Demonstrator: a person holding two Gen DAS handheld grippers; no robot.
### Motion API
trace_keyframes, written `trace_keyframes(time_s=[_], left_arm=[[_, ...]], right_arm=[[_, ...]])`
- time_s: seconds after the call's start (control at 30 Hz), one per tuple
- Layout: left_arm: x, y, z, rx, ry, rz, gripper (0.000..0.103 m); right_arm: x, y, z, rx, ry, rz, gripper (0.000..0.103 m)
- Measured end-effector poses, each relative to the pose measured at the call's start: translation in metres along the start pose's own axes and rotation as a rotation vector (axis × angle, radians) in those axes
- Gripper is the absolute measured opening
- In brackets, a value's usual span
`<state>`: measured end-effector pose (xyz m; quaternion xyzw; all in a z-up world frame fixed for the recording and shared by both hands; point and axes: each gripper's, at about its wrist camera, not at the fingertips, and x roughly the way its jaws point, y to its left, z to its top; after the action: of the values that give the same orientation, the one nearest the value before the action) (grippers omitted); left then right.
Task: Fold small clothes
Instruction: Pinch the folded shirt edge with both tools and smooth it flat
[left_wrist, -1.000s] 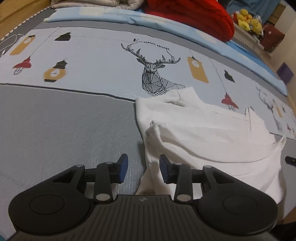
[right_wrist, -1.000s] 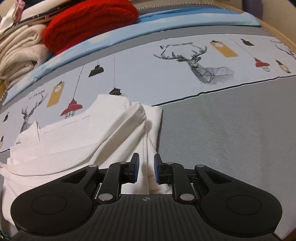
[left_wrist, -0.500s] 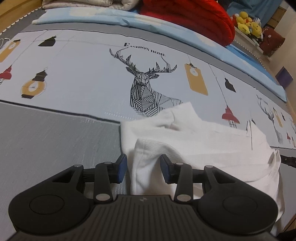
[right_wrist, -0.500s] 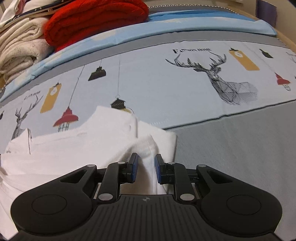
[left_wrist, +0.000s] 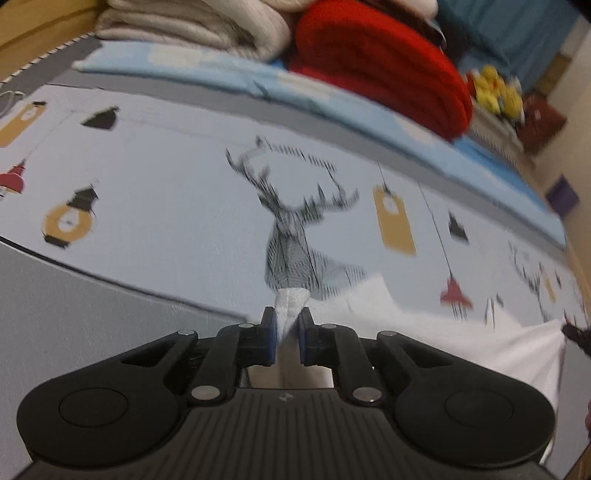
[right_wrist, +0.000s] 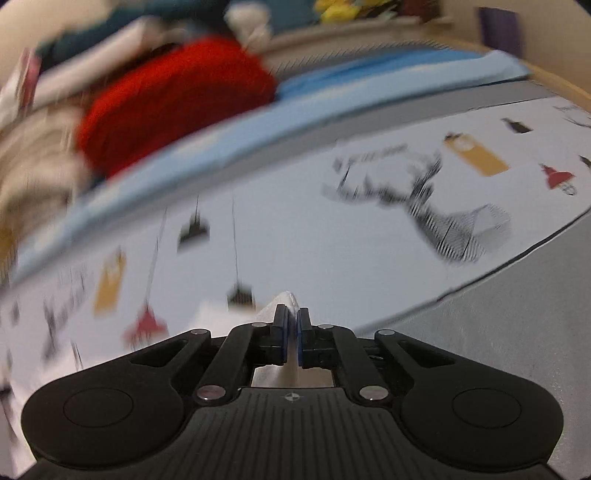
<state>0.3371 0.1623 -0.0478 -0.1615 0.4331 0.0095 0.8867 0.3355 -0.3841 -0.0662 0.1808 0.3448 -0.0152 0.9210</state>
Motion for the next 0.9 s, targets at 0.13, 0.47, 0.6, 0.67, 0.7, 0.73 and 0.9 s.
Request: trace_keyframes(time_s=[0.13, 0.47, 0.6, 0.67, 0.7, 0.73, 0.9], left_arm=[[0.011, -0.001, 0.003, -0.006, 0.001, -0.005, 0.013], [0.03, 0.007, -0.007, -0.054, 0.112, 0.009, 0.033], [0.032, 0.005, -0.011, -0.038, 0.124, 0.019, 0.033], [0.032, 0.003, -0.012, -0.03, 0.124, 0.022, 0.033], [0.032, 0.002, -0.012, -0.027, 0.125, 0.023, 0.033], [0.032, 0.001, -0.012, -0.023, 0.126, 0.023, 0.032], [0.033, 0.0, -0.013, -0.016, 0.129, 0.028, 0.032]], right_arm=[[0.017, -0.003, -0.002, 0.02, 0.047, -0.06, 0.005], [0.039, -0.006, -0.021, 0.0, 0.208, -0.084, 0.012], [0.043, -0.003, -0.025, -0.022, 0.221, -0.077, 0.012], [0.044, -0.002, -0.026, -0.028, 0.226, -0.079, 0.012], [0.044, -0.001, -0.026, -0.028, 0.227, -0.078, 0.012], [0.044, -0.001, -0.026, -0.029, 0.226, -0.075, 0.012], [0.045, 0.003, -0.027, -0.05, 0.224, -0.072, 0.012]])
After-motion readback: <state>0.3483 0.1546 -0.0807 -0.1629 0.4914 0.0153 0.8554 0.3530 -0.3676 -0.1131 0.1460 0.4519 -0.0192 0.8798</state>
